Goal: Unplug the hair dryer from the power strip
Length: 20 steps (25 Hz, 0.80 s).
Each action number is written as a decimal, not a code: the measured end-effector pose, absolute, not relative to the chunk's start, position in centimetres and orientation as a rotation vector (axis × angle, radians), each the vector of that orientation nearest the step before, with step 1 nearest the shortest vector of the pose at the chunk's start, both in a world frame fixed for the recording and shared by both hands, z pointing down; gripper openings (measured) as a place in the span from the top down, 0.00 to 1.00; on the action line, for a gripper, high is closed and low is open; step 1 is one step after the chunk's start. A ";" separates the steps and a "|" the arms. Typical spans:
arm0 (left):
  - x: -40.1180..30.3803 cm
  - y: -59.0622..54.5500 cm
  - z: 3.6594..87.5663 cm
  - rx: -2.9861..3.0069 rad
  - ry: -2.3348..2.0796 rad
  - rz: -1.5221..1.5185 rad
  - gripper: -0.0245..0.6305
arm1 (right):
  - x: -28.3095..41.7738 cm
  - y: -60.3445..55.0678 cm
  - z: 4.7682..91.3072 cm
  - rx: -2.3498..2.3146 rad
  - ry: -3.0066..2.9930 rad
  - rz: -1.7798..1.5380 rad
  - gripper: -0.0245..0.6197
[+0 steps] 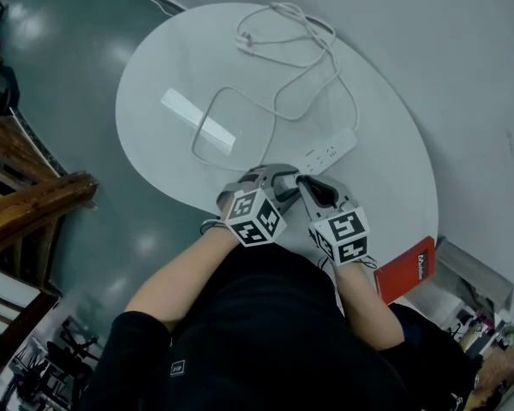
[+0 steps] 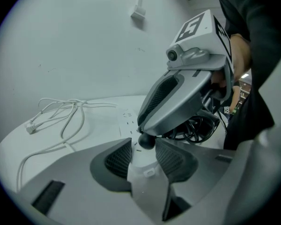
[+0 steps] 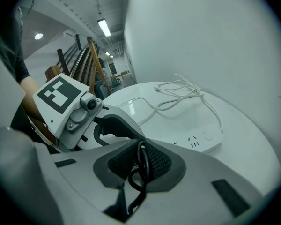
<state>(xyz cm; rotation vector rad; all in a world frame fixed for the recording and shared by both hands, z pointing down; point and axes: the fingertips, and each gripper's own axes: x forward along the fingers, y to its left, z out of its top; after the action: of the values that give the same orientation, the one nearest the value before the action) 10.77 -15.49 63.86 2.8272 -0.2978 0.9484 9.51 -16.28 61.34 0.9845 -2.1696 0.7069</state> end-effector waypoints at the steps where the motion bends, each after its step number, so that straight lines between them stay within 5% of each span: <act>1: 10.8 -15.5 63.9 2.823 -0.305 0.945 0.71 | 9.5 -16.3 61.3 0.988 -2.172 0.721 0.86; 20: 10.9 -15.3 63.7 2.774 -0.280 0.896 0.70 | 10.4 -17.0 60.8 1.090 -2.172 0.946 0.86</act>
<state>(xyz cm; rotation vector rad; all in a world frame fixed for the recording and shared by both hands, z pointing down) 10.89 -15.26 63.73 2.7743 -0.2797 0.8962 10.38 -17.05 60.82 1.0902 -2.1717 0.9457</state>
